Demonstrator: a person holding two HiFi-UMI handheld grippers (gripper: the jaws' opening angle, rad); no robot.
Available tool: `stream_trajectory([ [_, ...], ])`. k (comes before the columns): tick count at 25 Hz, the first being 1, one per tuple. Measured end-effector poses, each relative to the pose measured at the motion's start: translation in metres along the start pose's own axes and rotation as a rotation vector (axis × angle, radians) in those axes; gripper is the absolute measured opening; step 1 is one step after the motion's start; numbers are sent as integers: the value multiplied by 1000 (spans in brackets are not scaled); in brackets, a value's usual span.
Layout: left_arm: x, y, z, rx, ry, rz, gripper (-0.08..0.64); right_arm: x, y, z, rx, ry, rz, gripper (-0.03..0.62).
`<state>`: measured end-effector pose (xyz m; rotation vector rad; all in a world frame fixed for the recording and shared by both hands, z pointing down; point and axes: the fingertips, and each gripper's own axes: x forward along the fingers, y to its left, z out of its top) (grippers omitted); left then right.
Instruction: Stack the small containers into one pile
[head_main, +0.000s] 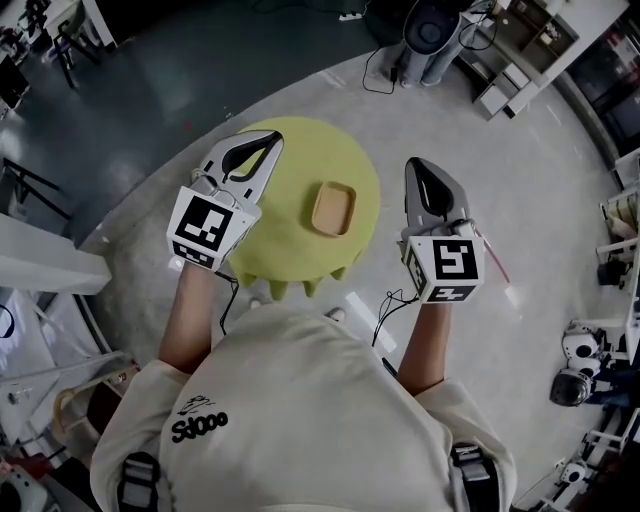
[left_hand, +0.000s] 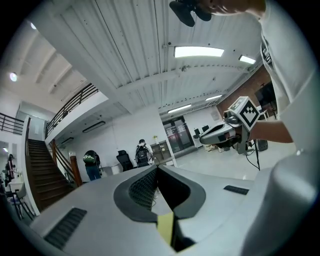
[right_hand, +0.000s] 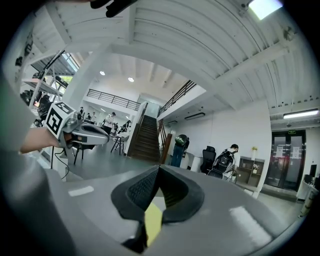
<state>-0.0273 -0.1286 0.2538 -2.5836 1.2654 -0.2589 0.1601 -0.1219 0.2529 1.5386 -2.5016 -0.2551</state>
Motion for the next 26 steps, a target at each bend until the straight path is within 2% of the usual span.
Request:
stream_trajectory([
  [26, 16, -8, -41, -34, 88, -49, 6, 19, 7, -36, -11, 88, 20, 9],
])
